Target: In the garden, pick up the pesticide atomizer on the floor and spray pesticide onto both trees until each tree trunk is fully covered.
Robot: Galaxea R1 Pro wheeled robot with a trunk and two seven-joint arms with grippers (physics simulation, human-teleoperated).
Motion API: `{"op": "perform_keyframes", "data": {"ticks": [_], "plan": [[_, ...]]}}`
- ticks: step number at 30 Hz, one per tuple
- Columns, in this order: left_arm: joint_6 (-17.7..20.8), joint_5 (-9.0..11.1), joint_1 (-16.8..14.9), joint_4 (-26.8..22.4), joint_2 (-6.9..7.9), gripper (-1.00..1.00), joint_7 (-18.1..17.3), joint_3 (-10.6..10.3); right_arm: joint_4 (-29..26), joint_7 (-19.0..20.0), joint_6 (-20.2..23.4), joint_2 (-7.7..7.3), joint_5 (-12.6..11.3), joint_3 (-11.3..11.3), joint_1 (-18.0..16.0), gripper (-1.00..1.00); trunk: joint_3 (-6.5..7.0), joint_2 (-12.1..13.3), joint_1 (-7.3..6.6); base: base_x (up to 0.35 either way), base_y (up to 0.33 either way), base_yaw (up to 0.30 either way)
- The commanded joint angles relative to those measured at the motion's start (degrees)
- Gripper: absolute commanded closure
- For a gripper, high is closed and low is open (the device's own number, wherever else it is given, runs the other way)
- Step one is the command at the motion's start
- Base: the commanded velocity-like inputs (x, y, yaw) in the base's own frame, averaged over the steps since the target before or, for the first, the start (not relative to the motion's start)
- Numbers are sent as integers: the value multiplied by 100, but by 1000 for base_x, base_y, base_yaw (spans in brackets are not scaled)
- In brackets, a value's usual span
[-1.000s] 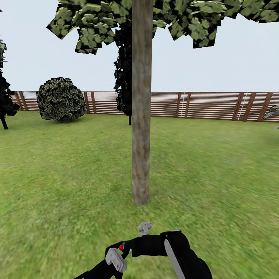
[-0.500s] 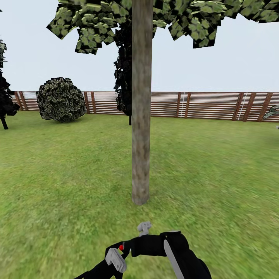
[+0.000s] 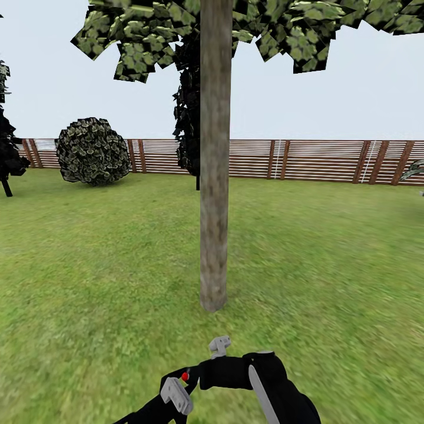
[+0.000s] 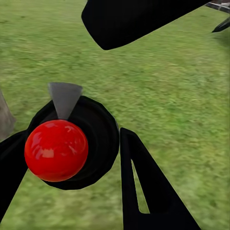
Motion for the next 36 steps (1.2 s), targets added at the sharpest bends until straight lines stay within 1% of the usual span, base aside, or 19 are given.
{"op": "perform_keyframes", "data": {"ticks": [1, 36], "plan": [[-26, -2, -2, 2, 4, 100, 1, -12, -1, -26, 46, 1, -58, -1, -2, 100, -2, -4, 2, 0, 0, 0], [-26, -2, 87, -146, 18, 100, 1, -10, 33, -34, 45, 9, -59, 7, -2, 100, -2, -4, 2, 0, 0, 0]]}}
